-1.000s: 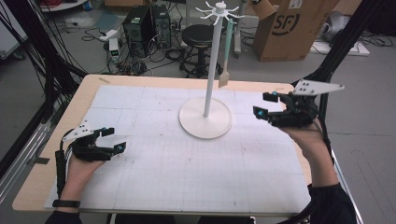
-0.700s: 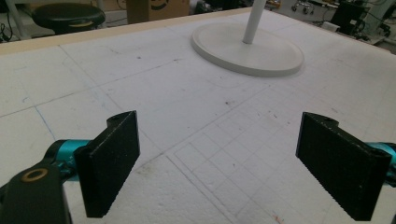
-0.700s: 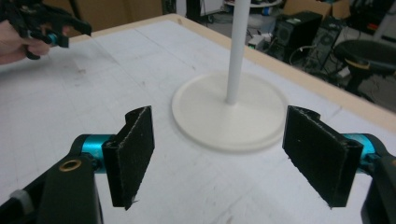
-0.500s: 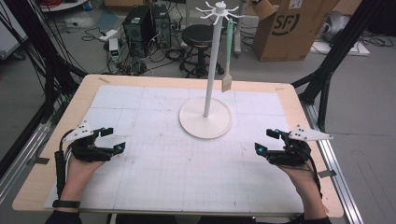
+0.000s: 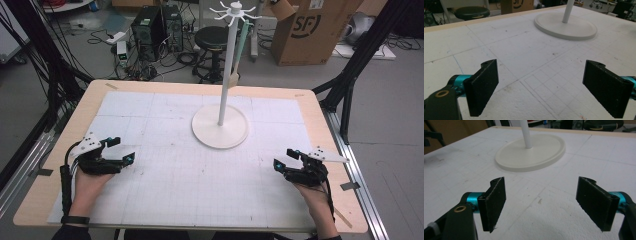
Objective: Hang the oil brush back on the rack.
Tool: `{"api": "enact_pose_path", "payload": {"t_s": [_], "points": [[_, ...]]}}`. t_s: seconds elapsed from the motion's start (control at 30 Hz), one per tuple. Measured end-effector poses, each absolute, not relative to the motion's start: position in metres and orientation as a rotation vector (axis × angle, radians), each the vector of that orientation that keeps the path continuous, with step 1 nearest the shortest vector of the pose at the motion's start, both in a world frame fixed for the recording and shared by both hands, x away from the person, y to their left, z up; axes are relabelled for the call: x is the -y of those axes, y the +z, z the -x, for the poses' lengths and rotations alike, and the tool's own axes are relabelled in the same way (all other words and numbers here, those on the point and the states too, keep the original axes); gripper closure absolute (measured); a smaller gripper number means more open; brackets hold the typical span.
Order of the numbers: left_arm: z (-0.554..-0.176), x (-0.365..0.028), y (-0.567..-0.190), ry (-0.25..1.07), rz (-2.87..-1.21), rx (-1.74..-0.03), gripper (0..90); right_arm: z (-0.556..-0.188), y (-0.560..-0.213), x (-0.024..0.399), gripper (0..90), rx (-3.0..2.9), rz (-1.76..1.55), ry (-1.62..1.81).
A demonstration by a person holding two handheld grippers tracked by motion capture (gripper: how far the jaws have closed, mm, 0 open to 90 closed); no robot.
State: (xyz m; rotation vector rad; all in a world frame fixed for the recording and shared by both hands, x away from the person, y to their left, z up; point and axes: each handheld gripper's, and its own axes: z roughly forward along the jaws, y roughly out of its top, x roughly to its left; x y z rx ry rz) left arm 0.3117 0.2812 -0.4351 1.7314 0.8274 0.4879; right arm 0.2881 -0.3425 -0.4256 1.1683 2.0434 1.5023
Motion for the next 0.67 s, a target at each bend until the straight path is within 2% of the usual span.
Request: {"api": "enact_pose_path", "payload": {"t_s": [0.67], "points": [[-0.3132,-0.2811,-0.4376,0.470,-1.750,-0.850,13.8,-0.2906,-0.4336,0.3401,22.2,-2.061,-1.184,1.450]]}}
